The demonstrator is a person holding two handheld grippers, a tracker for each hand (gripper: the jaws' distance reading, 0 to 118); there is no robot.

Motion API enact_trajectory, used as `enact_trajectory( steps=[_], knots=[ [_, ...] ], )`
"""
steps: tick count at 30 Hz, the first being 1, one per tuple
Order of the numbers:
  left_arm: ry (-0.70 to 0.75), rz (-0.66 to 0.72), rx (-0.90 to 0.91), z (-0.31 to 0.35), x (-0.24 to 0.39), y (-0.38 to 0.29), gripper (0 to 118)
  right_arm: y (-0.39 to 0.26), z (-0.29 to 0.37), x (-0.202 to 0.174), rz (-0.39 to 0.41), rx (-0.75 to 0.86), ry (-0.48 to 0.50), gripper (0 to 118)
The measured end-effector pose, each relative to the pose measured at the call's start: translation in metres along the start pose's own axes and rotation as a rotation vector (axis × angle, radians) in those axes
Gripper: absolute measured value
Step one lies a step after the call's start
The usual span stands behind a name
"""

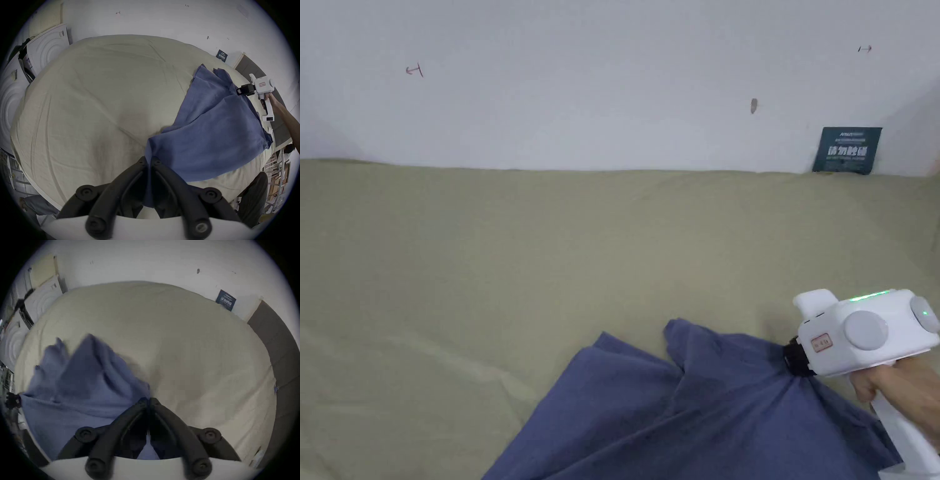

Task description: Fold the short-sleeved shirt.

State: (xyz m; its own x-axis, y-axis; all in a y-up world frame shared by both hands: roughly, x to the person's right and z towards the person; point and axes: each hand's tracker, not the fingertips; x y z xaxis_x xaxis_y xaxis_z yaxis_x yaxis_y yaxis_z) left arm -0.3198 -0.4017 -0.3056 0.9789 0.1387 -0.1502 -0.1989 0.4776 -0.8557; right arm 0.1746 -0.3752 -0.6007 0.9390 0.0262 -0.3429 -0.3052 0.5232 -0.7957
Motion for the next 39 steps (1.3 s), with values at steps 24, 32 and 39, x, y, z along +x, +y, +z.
enact_trajectory(
  steps=[24, 32, 39],
  knots=[
    [0.082, -0.146, 0.555, 0.264, 0.115, 0.201, 1, -0.020, 0.445, 0.043, -0.070, 0.704, -0.205, 3],
    [0.160, -0.154, 0.567, 0.281, 0.123, 0.232, 1, 0.005, 0.430, 0.042, -0.112, 0.739, -0.196, 3],
    [0.202, -0.146, 0.574, 0.281, 0.127, 0.257, 1, 0.050, 0.409, 0.057, -0.110, 0.742, -0.214, 3]
  ],
)
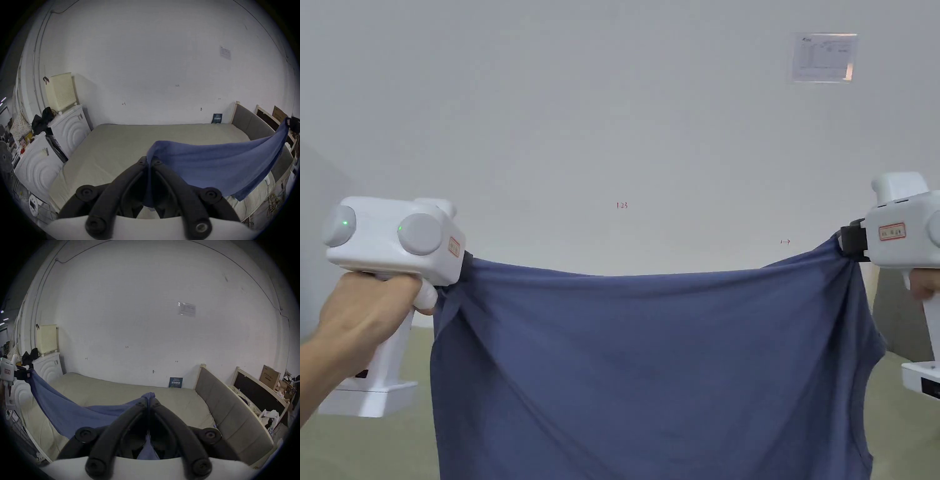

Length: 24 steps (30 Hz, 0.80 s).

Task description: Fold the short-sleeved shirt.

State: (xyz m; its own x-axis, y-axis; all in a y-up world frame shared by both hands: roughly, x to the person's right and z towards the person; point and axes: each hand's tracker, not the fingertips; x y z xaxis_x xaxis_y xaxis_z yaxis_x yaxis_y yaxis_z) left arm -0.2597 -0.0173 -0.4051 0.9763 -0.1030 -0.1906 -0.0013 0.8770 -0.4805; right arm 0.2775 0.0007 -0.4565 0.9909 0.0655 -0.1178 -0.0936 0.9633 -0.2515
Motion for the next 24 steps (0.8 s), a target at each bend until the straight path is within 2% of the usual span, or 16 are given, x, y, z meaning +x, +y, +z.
enact_trajectory(
  steps=[14, 24],
  knots=[
    [0.072, -0.014, 0.057, -0.061, 0.022, 0.079, 1, 0.078, -0.063, -0.019, 0.103, 0.041, -0.087, 3],
    [0.109, 0.004, 0.105, -0.121, 0.035, 0.117, 1, 0.120, -0.126, -0.024, 0.126, 0.079, -0.121, 3]
  ],
)
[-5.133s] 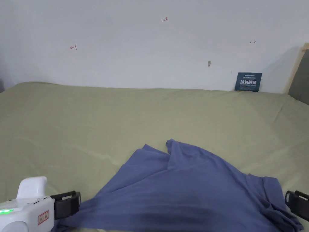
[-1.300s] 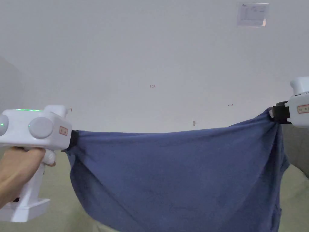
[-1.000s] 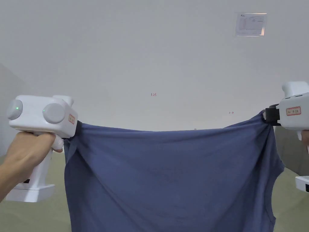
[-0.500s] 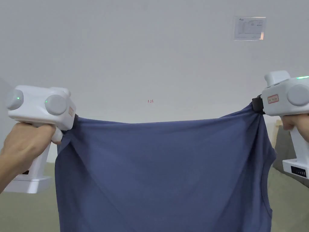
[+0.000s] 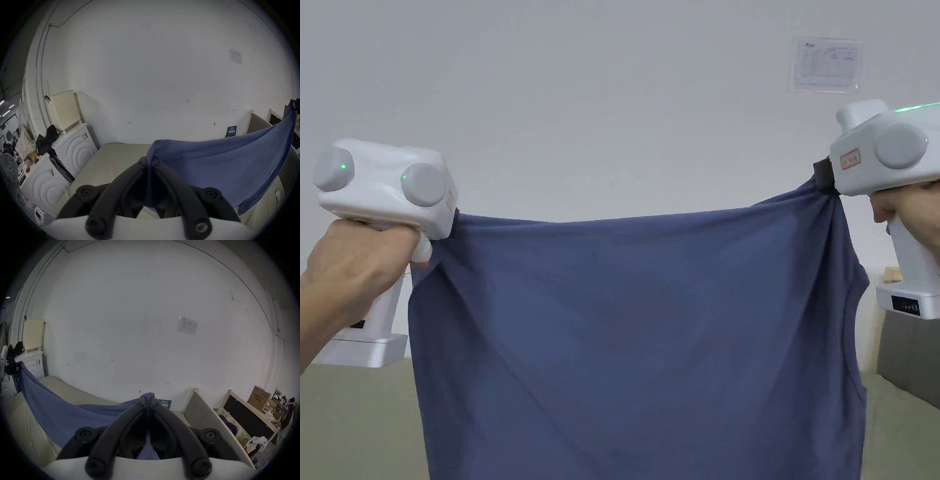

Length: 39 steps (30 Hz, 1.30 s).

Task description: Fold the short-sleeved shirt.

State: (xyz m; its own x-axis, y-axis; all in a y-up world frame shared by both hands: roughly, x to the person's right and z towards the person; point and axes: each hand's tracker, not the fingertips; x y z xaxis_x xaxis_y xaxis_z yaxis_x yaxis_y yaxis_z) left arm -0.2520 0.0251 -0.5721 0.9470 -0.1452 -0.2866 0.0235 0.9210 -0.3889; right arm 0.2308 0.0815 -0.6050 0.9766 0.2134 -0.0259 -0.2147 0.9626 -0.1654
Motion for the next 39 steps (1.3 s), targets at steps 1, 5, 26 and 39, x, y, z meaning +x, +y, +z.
enact_trajectory(
  steps=[1, 5, 26, 39],
  knots=[
    [0.007, 0.003, 0.001, -0.007, 0.002, 0.000, 1, 0.000, -0.007, -0.002, -0.001, 0.000, 0.000, 3],
    [0.024, -0.021, -0.013, -0.036, 0.013, -0.004, 1, -0.008, -0.028, -0.012, -0.014, -0.007, -0.009, 3],
    [-0.120, -0.071, -0.336, -0.067, 0.019, -0.288, 1, -0.334, 0.013, -0.041, -0.097, -0.396, 0.152, 3],
    [-0.188, -0.062, -0.450, 0.067, -0.028, -0.448, 1, -0.478, 0.205, -0.037, -0.169, -0.556, 0.201, 3]
  ],
)
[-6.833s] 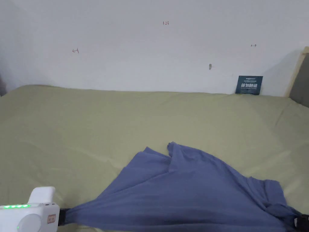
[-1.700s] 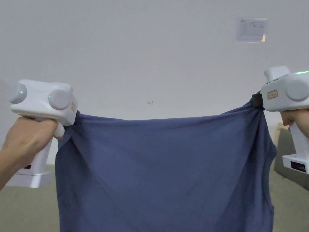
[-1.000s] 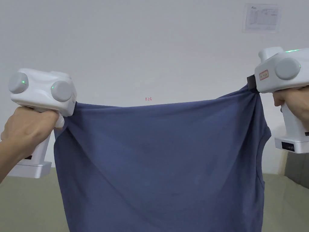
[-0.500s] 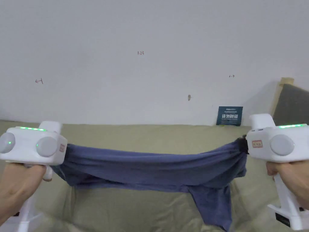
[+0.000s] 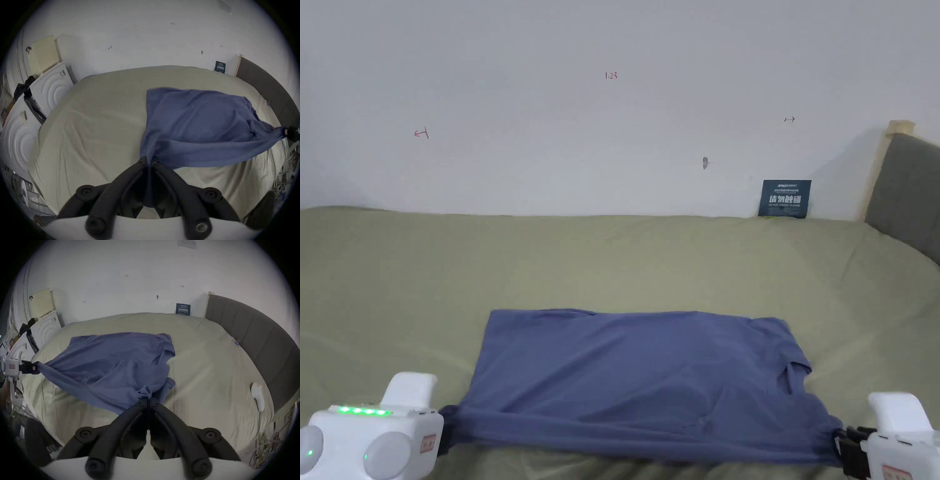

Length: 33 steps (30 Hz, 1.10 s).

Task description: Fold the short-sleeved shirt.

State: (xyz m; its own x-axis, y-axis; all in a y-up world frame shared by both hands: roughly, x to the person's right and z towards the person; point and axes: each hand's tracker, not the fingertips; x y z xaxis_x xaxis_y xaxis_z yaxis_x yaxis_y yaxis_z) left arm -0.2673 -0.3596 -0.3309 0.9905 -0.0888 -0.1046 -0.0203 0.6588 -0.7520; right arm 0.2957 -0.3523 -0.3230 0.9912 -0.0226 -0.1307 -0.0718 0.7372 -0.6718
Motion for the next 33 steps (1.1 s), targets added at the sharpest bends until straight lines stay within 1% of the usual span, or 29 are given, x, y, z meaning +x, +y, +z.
enact_trajectory(
  steps=[2, 4, 8, 12, 17, 21, 22, 23, 24, 25, 26, 28, 29, 31, 32, 33],
  knots=[
    [-0.008, 0.003, 0.001, 0.014, -0.003, -0.019, 1, -0.019, 0.017, 0.002, -0.026, -0.004, 0.006, 3],
    [-0.021, 0.010, 0.004, 0.029, -0.003, -0.037, 1, -0.037, 0.032, 0.005, -0.087, -0.004, 0.032, 3],
    [-0.036, 0.029, 0.018, 0.053, -0.002, -0.068, 1, -0.063, 0.052, 0.006, -0.079, -0.015, 0.026, 3],
    [-0.047, 0.041, 0.015, 0.065, -0.006, -0.089, 1, -0.074, 0.067, 0.009, -0.083, -0.025, 0.020, 3],
    [-0.058, 0.054, -0.001, 0.061, -0.007, -0.099, 1, -0.075, 0.062, 0.004, -0.063, -0.035, 0.023, 3],
    [-0.078, 0.084, -0.013, 0.057, -0.008, -0.105, 1, -0.077, 0.056, 0.002, -0.068, -0.053, 0.024, 5],
    [-0.088, 0.095, -0.011, 0.057, -0.010, -0.106, 14, -0.077, 0.056, 0.001, -0.076, -0.060, 0.008, 21],
    [-0.083, 0.102, -0.012, 0.058, -0.010, -0.106, 47, -0.077, 0.057, 0.001, -0.089, -0.055, 0.006, 51],
    [-0.088, 0.110, -0.008, 0.058, -0.012, -0.107, 91, -0.078, 0.059, 0.002, -0.118, -0.029, -0.028, 74],
    [-0.100, 0.118, -0.002, 0.059, -0.014, -0.107, 118, -0.074, 0.062, 0.002, -0.132, 0.015, -0.019, 78],
    [-0.098, 0.142, 0.070, 0.064, -0.014, -0.107, 117, -0.072, 0.065, 0.001, -0.127, 0.029, -0.037, 78],
    [-0.092, 0.130, 0.063, 0.077, -0.012, -0.099, 117, -0.067, 0.069, -0.001, -0.110, 0.037, -0.056, 78],
    [-0.086, 0.140, 0.101, 0.083, -0.012, -0.097, 117, -0.066, 0.073, -0.004, -0.115, 0.068, -0.058, 78],
    [-0.086, 0.161, 0.138, 0.090, -0.013, -0.096, 117, -0.061, 0.078, -0.008, -0.111, 0.072, -0.060, 78],
    [-0.088, 0.168, 0.145, 0.094, -0.013, -0.095, 116, -0.060, 0.081, -0.009, -0.125, 0.100, -0.074, 76],
    [-0.090, 0.184, 0.178, 0.098, -0.013, -0.096, 112, -0.063, 0.085, -0.007, -0.154, 0.161, -0.069, 73]
  ],
)
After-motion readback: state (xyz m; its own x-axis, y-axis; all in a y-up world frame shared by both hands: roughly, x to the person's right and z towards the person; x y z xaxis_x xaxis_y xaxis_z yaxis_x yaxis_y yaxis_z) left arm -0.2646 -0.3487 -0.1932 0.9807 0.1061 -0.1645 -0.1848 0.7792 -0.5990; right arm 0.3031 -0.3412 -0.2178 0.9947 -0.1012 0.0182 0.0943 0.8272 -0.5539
